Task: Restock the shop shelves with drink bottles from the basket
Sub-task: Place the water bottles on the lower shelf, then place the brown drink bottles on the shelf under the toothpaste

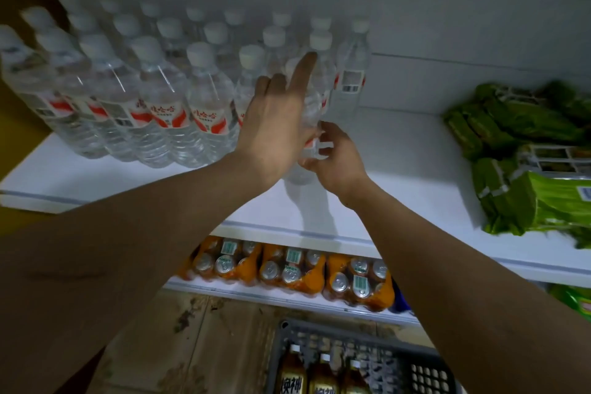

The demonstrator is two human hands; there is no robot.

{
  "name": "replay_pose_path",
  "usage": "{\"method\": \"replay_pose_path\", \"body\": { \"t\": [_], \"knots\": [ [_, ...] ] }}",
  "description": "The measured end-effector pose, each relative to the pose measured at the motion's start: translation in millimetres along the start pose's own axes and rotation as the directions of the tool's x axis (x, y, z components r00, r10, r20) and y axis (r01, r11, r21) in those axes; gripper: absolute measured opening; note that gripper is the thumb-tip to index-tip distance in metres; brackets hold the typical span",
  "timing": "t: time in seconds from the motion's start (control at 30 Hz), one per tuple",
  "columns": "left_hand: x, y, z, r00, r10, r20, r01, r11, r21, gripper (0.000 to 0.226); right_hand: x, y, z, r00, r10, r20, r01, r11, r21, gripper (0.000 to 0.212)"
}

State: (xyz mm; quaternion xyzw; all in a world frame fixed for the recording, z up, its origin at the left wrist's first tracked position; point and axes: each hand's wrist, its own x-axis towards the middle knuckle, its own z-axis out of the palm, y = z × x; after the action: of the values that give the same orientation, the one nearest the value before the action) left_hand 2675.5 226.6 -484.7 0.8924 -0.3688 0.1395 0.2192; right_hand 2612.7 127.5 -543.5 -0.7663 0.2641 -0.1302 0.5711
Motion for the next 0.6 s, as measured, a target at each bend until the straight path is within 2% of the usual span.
{"method": "replay_pose_path", "body": {
  "t": [0.17, 0.23, 0.43, 0.6],
  "knots": [
    [3, 7, 13, 0.998, 0.044, -0.050, -0.031, 0.972, 0.231, 0.107, 2, 1, 4, 0.996, -0.080, -0.036, 0.073, 0.984, -0.165, 0.039],
    [7, 6, 18, 0.994, 0.064, -0.089, -0.040, 0.969, 0.245, 0.106, 2, 0, 3, 0.992, -0.124, -0.036, 0.114, 0.973, -0.201, 0.038],
    [8, 5, 23, 0.990, 0.046, -0.134, -0.016, 0.976, 0.218, 0.107, 0, 1, 6, 0.995, -0.092, -0.023, 0.085, 0.971, -0.223, 0.050],
    [0, 11, 29, 0.990, -0.004, -0.141, 0.030, 0.983, 0.182, 0.106, -12, 1, 4, 1.000, -0.013, -0.020, 0.008, 0.974, -0.227, 0.039]
  ]
}}
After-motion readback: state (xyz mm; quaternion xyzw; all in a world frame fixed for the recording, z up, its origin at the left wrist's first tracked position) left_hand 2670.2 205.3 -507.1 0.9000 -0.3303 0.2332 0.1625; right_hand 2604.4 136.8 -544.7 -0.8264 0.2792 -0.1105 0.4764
